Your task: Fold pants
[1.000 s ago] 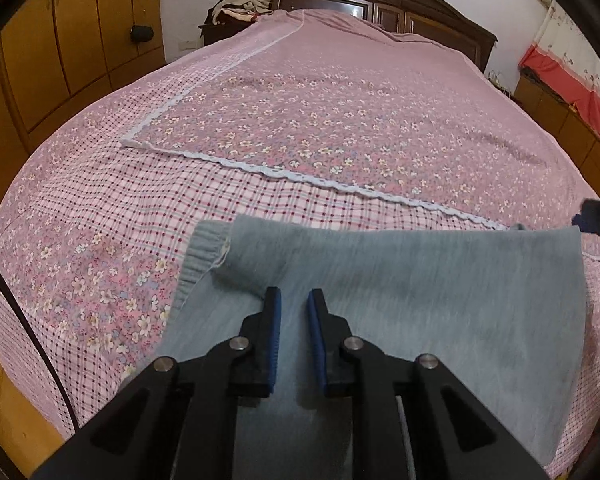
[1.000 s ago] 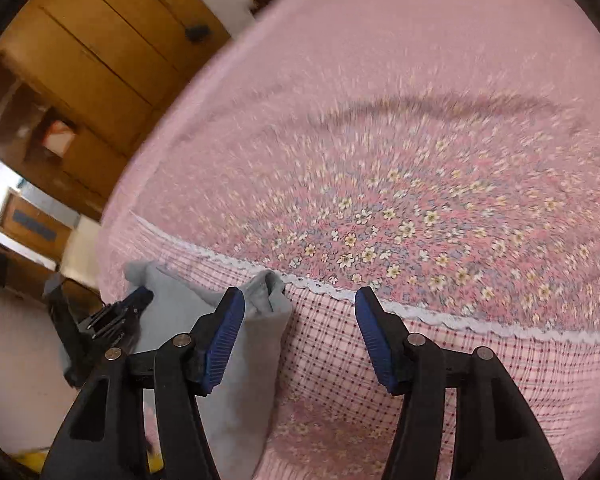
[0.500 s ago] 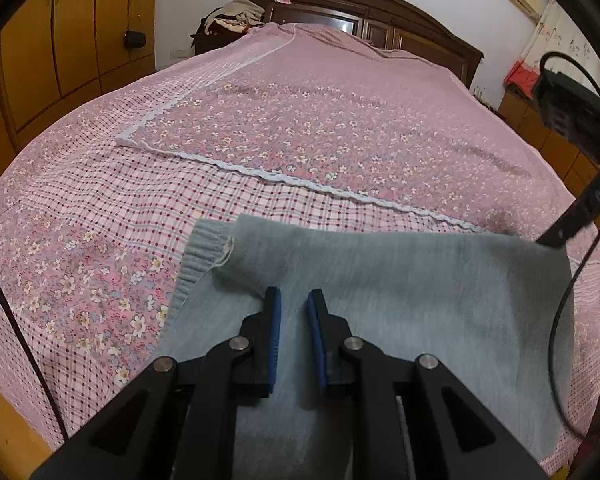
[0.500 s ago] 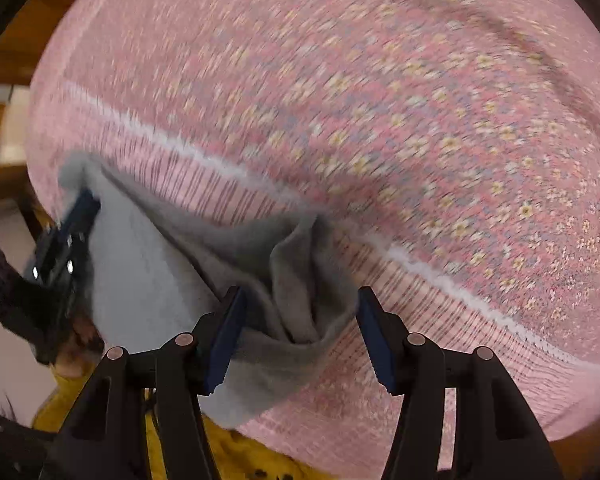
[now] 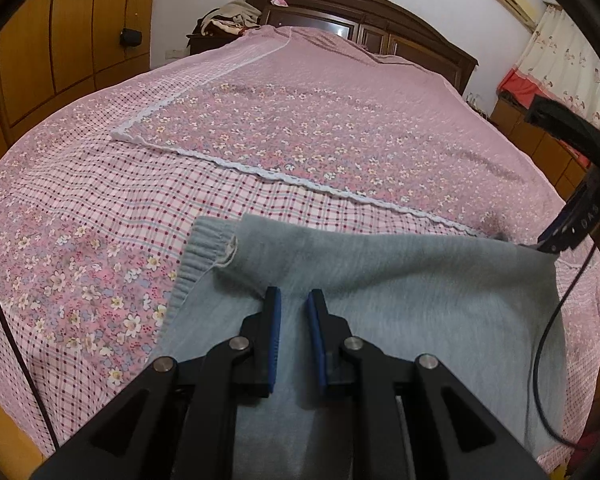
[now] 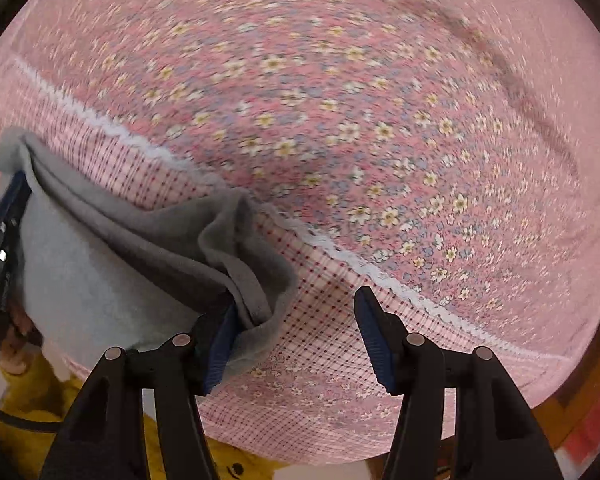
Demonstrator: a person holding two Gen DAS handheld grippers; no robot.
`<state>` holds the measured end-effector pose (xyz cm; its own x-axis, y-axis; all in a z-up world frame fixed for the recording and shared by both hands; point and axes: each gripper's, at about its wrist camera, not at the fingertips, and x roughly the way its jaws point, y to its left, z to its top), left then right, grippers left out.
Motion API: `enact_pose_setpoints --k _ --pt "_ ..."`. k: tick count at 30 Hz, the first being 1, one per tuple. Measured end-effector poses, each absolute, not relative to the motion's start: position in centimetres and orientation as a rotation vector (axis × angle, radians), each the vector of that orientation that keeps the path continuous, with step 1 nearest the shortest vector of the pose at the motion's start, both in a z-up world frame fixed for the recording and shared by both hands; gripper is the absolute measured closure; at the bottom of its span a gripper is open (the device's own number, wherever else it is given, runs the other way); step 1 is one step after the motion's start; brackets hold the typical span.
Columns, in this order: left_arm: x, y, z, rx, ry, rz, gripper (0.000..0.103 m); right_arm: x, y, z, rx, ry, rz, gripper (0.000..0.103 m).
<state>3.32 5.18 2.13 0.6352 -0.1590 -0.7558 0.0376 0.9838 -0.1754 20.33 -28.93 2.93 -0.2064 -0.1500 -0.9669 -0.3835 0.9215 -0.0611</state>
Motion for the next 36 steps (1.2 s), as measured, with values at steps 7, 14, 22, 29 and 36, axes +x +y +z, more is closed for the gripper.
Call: enact_pose_setpoints --k 7,14,22,29,36 --pt "3.1 5.5 1.9 -0.154 0.873 -0.119 0.087 20.2 -34.2 5.5 -0.146 1.775 0.205 0.045" --pt "3.0 5.4 1.9 -0.152 0.872 -0.117 0.087 17.3 -42.2 6.5 -0.213 1.677 -0.043 0.062" --pt "2.8 5.3 2.6 -0.159 0.873 -0.114 0.087 14.5 -44.5 10.4 -0.088 1.528 0.167 0.062" --pt "2.9 6.0 3.9 -0.177 0.889 -0.095 0.088 10.3 -43.6 9.7 -0.02 1.482 0.413 0.079" --pt "3.1 7.1 3.9 -0.16 0.907 -0.021 0.089 11.0 -40.0 10.0 0.027 1.32 0.541 0.082"
